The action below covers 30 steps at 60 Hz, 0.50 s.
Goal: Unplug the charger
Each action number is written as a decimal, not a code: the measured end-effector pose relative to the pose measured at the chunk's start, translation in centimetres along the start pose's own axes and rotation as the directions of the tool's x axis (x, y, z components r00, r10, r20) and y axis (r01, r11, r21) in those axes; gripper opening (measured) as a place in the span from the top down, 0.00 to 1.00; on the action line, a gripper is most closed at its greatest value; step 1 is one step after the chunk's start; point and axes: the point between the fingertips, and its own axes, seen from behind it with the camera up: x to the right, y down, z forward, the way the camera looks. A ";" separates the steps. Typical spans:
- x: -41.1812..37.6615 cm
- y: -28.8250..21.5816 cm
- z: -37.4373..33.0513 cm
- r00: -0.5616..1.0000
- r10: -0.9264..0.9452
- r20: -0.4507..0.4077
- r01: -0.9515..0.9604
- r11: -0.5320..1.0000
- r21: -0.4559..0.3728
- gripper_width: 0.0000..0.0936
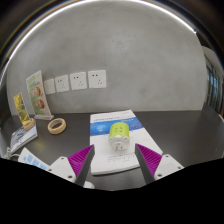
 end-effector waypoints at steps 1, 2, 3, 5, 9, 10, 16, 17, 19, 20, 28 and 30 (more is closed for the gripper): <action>-0.1 0.0 -0.6 1.000 0.002 -0.006 -0.002 1.000 0.005 0.11; -0.3 0.0 -1.2 1.000 0.003 -0.011 -0.003 1.000 0.011 0.11; -0.5 0.1 -1.8 1.000 0.004 -0.015 -0.004 1.000 0.016 0.11; -1.0 0.3 -3.3 1.000 0.005 -0.024 -0.004 1.000 0.027 0.11; -2.3 0.8 -6.6 0.999 0.009 -0.049 -0.007 0.999 0.050 0.11; -2.7 1.1 -7.5 0.998 0.008 -0.055 -0.005 0.999 0.054 0.11; -5.8 3.1 -12.7 0.997 0.010 -0.082 -0.004 0.997 0.073 0.11; -6.5 3.5 -13.6 0.996 0.014 -0.086 -0.008 0.997 0.076 0.11; -7.6 4.3 -15.2 0.996 0.023 -0.090 -0.016 0.997 0.080 0.11; -8.1 4.8 -16.0 0.995 0.028 -0.093 -0.021 0.997 0.080 0.11; -12.5 9.3 -20.9 0.994 0.049 -0.101 -0.044 0.998 0.049 0.10; -13.4 10.3 -22.0 0.994 0.041 -0.102 -0.037 0.999 0.040 0.11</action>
